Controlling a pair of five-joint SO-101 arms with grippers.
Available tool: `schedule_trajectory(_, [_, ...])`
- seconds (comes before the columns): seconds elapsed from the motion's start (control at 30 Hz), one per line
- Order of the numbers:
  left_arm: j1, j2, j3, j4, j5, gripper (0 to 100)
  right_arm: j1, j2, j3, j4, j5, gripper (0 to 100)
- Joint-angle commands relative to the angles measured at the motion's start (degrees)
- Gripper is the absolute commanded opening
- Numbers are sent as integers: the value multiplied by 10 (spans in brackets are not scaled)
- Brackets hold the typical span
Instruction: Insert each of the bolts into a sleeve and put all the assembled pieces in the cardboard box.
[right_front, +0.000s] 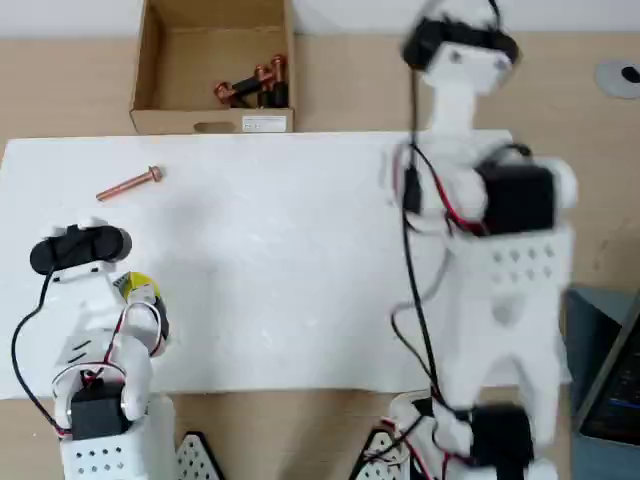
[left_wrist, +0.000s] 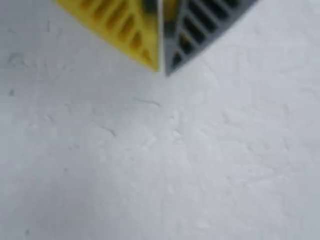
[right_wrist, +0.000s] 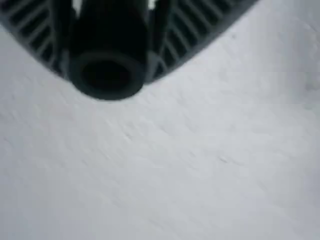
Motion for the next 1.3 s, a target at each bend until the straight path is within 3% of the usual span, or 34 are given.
schedule_trajectory(0.0, [-6,40,-70,10,-1,6,38,-104,102,-15,5,9])
schedule_trajectory(0.33, [-6,349,-329,11,-1,3,81,-310,403,-110,6,9])
schedule_trajectory(0.77, [-7,688,-627,119,-5,2,81,-561,636,-179,33,9])
schedule_trajectory(1.27, [-19,1037,-884,132,-209,6,81,-729,735,-179,55,9])
